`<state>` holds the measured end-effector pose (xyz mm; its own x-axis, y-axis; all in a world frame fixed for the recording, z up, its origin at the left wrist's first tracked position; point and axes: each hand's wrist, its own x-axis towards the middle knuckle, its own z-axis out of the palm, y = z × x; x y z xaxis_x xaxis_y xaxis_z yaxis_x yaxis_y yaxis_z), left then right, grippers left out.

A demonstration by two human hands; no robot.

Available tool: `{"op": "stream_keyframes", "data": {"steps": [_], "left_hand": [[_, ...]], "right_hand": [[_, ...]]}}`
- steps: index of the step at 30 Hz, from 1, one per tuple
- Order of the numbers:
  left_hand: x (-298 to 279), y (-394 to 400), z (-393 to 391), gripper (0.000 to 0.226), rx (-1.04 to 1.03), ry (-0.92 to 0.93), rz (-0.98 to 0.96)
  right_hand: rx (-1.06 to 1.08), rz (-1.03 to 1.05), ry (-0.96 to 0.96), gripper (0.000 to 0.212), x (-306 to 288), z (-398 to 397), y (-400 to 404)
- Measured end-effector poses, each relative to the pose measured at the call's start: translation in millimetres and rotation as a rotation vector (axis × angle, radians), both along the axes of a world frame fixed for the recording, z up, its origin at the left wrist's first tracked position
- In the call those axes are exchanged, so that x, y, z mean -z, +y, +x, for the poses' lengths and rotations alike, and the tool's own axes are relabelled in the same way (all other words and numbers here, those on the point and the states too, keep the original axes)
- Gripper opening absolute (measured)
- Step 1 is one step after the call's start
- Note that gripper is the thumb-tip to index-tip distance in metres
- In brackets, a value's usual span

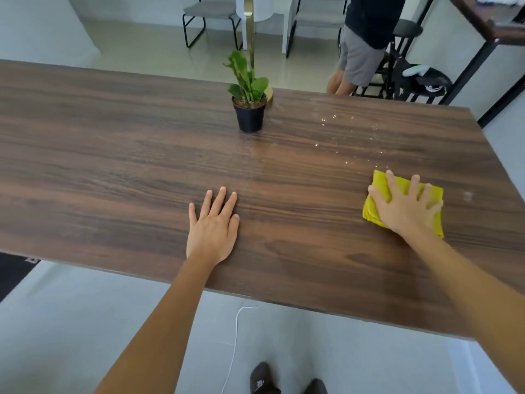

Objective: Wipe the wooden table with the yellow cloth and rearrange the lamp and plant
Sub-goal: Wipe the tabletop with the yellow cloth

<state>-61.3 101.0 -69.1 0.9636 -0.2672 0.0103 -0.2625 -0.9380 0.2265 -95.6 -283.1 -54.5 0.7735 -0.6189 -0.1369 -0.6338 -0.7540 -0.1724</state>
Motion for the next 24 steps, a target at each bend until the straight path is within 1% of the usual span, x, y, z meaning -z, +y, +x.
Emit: {"op": "stream_keyframes", "data": {"steps": [1, 2, 4, 5, 7, 9, 11, 12, 13, 15, 17, 19, 20, 21, 22, 24], "left_hand": [[0, 1, 0, 0.052, -0.003, 0.004, 0.004], [1, 2, 0, 0.052, -0.004, 0.009, 0.007], [1, 2, 1, 0.052, 0.0, 0.013, 0.013], [1, 3, 2, 0.051, 0.0, 0.013, 0.012], [2, 3, 1, 0.051, -0.001, 0.011, 0.004], [2, 4, -1, 0.051, 0.001, -0.001, -0.005], [1, 4, -1, 0.051, 0.005, -0.003, -0.008], [2, 4, 0, 0.051, 0.006, -0.005, -0.008], [2, 4, 0, 0.051, 0.005, -0.007, -0.007], [1, 3, 0, 0.051, 0.01, -0.005, -0.008], [1, 2, 0, 0.051, 0.016, -0.009, -0.016], [1, 2, 0, 0.051, 0.018, -0.006, -0.016], [1, 3, 1, 0.051, 0.015, -0.003, -0.012], [1, 3, 0, 0.051, 0.012, -0.002, -0.013], [0, 3, 0, 0.05, 0.011, -0.002, -0.019], [-1, 3, 0, 0.049, 0.018, -0.006, -0.037]], "right_hand": [[0.013, 0.038, -0.01, 0.085, 0, 34, 18], [-0.03, 0.062, -0.01, 0.083, 0, 63, 42], [-0.2, 0.064, -0.005, 0.079, 5, 96, 103], [-0.298, 0.053, 0.002, 0.077, 9, 97, 134], [-0.507, 0.014, -0.028, 0.074, 14, 63, 179], [-0.682, -0.015, -0.109, 0.071, 14, -6, 190], [-0.799, -0.01, -0.131, 0.067, 15, -81, 162], [-0.808, -0.014, -0.116, 0.067, 16, -110, 134], [-0.772, -0.037, -0.095, 0.067, 14, -130, 102], [-0.569, -0.107, -0.044, 0.071, 10, -138, 37], [-0.304, -0.118, 0.001, 0.079, 7, -104, 1], [-0.047, -0.039, 0.0, 0.085, 3, -48, 4], [0.03, 0.01, -0.007, 0.085, 2, -17, 19], [0.036, 0.044, -0.012, 0.084, 2, 10, 41], [-0.016, 0.059, -0.02, 0.083, 2, 31, 70], [-0.197, 0.05, -0.022, 0.08, 9, 45, 142]]}}
